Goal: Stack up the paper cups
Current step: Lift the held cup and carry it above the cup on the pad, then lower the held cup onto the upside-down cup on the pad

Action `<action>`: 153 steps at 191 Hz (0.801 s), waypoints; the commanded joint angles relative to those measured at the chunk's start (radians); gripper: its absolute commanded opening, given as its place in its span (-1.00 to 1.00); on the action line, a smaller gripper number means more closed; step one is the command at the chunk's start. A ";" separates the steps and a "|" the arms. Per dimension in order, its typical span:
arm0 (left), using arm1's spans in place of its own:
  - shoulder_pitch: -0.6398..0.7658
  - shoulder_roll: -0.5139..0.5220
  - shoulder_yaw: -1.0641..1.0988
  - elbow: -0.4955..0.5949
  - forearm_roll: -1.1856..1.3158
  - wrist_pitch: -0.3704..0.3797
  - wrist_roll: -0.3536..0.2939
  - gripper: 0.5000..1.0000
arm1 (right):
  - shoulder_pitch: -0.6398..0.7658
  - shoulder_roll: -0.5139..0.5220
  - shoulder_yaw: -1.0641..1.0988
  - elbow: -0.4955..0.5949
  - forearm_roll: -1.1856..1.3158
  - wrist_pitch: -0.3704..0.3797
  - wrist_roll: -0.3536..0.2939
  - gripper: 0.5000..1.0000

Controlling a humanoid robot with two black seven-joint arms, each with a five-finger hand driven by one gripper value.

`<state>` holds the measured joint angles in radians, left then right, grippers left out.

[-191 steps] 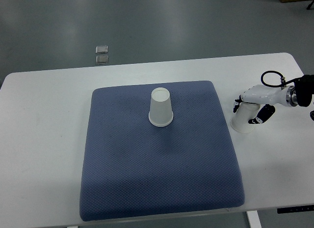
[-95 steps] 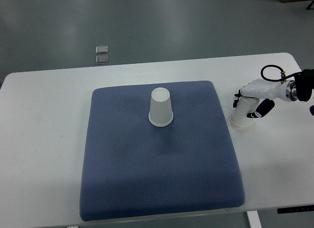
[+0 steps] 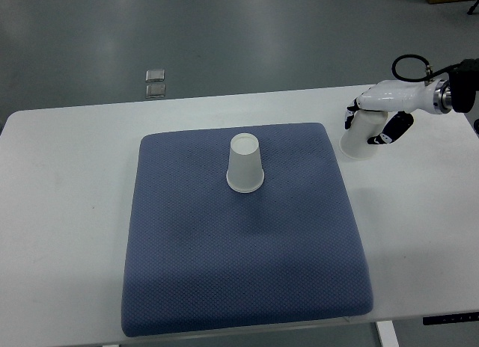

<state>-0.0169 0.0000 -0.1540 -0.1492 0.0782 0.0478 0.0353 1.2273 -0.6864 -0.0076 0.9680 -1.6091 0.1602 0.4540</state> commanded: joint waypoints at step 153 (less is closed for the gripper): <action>0.000 0.000 -0.001 0.000 0.000 0.001 0.000 1.00 | 0.348 0.246 -0.152 0.106 0.104 0.094 0.006 -0.37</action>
<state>-0.0168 0.0000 -0.1544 -0.1492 0.0782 0.0482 0.0353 1.5721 -0.4763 -0.1597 1.0826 -1.5120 0.2552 0.4611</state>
